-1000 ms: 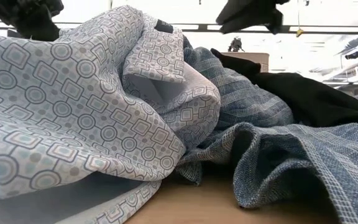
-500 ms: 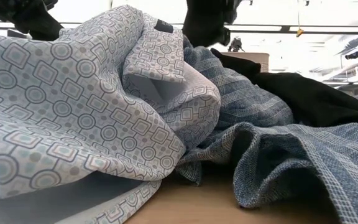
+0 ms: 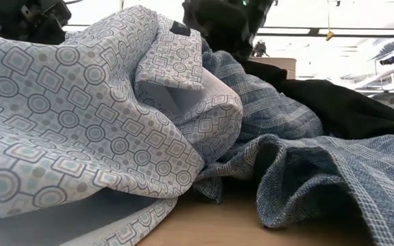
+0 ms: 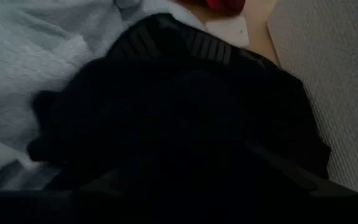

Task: Sort clothes
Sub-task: Put the top black boxers into the laundry bin

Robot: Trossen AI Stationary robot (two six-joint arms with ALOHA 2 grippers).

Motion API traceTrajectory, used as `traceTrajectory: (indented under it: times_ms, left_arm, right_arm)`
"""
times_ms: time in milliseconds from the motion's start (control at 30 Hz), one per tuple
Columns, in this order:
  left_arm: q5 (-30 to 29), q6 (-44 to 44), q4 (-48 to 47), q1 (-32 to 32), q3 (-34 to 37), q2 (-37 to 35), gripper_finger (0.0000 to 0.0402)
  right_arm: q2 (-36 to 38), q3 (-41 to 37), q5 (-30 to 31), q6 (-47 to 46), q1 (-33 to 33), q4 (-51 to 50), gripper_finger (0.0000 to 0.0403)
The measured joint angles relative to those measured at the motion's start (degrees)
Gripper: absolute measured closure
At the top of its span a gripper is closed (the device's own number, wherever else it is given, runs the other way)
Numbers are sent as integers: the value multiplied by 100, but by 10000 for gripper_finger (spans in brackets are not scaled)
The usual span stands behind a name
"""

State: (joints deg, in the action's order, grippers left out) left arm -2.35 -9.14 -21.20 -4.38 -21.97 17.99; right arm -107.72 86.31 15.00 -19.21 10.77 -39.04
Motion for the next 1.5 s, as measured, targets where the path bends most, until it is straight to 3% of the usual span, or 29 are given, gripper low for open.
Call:
traceTrajectory:
  times_ms: [200, 300, 400, 467, 733, 1067, 1500]
  left_arm:
    - [399, -176, 384, 0, 487, -8, 291]
    - [904, -183, 421, 4, 605, -6, 291]
    - [1144, -184, 540, 2, 650, -6, 291]
    - [1170, -184, 636, 2, 650, -6, 291]
    - [1031, -167, 678, 231, 650, -8, 291]
    - [460, -376, 629, 822, 650, -6, 291]
    - [176, -464, 552, 874, 650, -6, 291]
  right_arm:
    - [-240, -10, -47, 243, 2, 60, 217]
    - [-364, -10, -114, 289, 0, 88, 275]
    - [-386, -12, -127, 333, 0, 100, 364]
    - [-338, -8, -118, 365, 2, 126, 389]
    - [108, 734, -40, 394, 2, -438, 399]
    - [142, 2853, 877, 874, -76, -1775, 401]
    - [146, 4812, 1981, 1684, -654, -1890, 402]
